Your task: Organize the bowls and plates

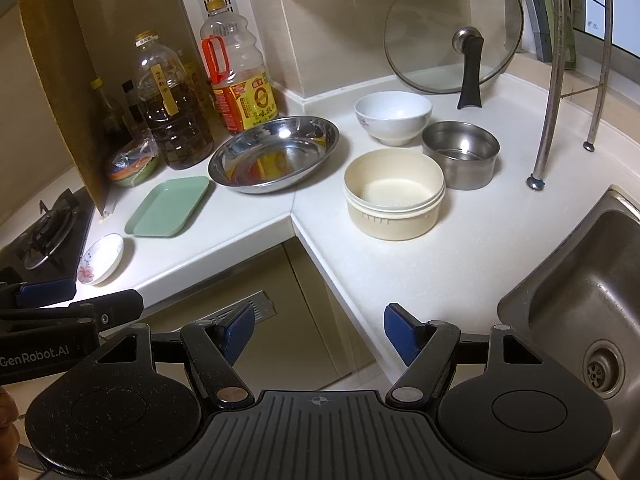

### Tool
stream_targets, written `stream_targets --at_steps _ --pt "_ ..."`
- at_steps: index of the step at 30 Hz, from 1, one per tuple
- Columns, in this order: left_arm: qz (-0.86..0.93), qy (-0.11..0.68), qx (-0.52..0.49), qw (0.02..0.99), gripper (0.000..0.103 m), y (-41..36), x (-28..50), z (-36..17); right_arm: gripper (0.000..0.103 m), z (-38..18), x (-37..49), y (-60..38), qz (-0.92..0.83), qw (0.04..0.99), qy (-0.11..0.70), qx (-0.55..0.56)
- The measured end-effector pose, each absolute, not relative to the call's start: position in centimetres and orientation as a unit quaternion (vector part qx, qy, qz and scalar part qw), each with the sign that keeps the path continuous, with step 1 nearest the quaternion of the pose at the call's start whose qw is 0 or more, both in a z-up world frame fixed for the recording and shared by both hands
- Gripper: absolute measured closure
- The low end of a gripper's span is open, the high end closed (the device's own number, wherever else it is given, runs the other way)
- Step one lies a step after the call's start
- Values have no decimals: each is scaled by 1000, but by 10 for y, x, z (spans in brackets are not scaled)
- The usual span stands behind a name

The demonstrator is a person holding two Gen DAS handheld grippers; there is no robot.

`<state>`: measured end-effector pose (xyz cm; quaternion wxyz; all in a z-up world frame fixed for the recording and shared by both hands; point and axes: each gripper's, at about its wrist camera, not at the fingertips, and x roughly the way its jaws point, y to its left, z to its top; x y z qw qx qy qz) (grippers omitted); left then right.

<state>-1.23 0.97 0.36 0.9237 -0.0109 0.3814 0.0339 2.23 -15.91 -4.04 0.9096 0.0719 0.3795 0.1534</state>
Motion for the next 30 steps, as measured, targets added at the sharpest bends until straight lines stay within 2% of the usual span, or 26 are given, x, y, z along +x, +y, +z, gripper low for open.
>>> stream_targets --at_steps 30 --pt "96 389 -22 916 21 -7 -3 -5 31 -52 49 -174 193 906 373 50"
